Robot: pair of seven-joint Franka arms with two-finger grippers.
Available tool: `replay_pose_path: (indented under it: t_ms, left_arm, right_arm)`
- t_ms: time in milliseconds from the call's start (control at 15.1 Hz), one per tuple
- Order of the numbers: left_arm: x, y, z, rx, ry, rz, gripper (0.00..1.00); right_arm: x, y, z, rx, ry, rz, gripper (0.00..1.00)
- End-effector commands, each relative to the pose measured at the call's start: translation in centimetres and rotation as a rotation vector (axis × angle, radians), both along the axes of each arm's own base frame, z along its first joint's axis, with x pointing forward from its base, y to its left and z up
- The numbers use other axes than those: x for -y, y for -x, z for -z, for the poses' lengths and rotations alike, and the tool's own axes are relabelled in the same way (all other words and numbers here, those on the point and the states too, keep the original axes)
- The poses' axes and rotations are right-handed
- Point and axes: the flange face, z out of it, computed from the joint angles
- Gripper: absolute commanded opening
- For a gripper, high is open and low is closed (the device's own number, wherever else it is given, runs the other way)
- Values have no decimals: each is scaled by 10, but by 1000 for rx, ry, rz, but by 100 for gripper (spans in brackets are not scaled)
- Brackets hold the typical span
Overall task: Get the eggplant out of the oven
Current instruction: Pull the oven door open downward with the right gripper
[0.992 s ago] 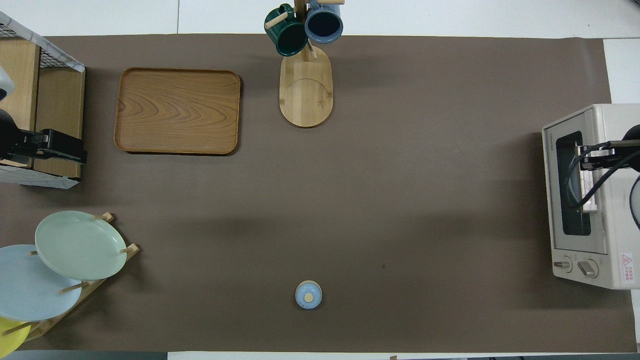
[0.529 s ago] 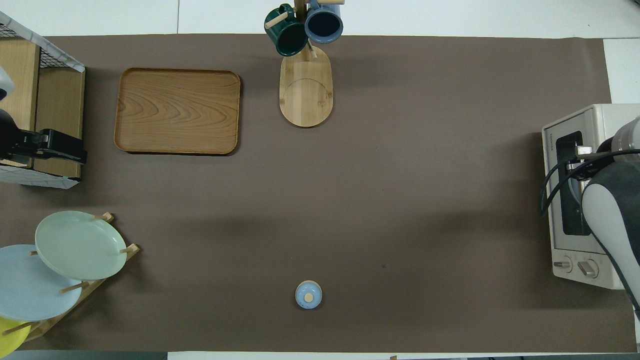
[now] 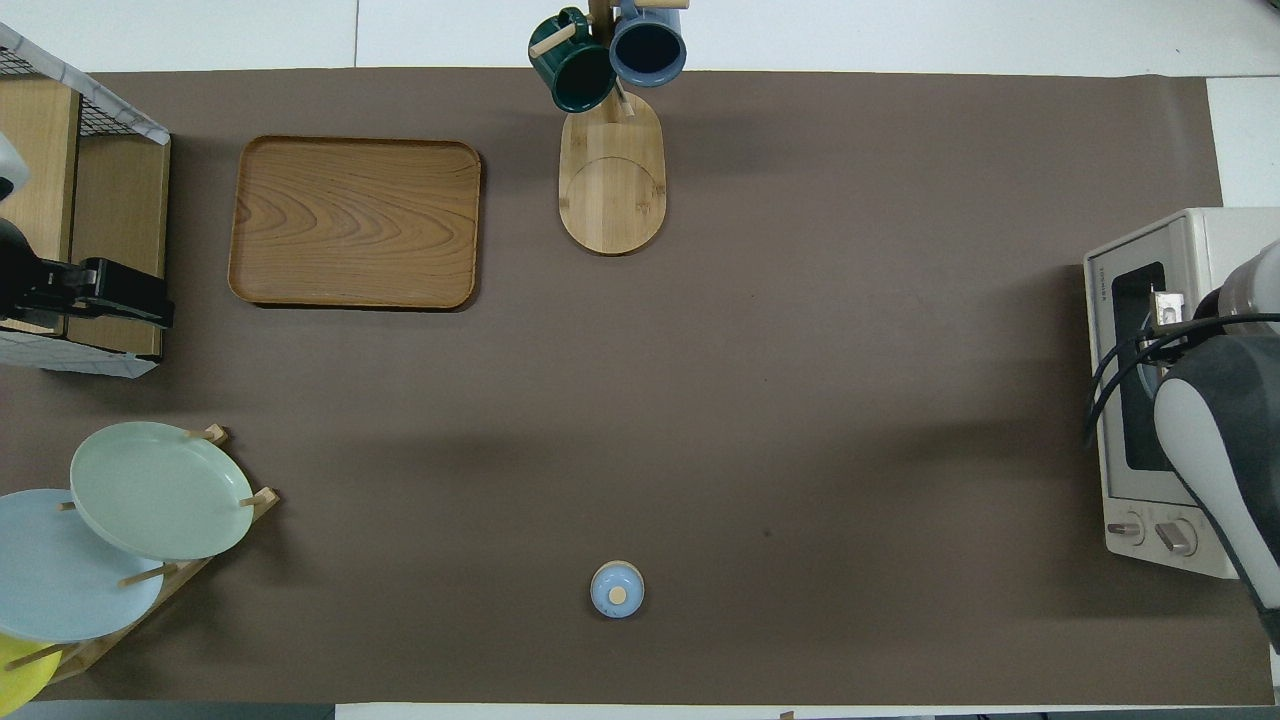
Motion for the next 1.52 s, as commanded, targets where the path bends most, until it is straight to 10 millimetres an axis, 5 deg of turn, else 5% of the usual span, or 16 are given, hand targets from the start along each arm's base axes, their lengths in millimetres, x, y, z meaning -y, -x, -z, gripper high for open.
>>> replay_pose_path:
  t_ms: [0, 529, 860, 1455]
  left_arm:
    - [-1, 3, -4, -9, 5, -6, 100]
    - [-1, 3, -4, -9, 5, -6, 100]
    - [-1, 4, -5, -7, 5, -6, 100]
    - [-1, 4, -5, -7, 5, -6, 100]
  right_arm:
    - [16, 8, 14, 12, 6, -23, 0]
    - [-7, 4, 26, 37, -21, 26, 0]
    - [-52, -7, 84, 105, -108, 58, 0]
    - [-60, -22, 156, 114, -180, 117, 0]
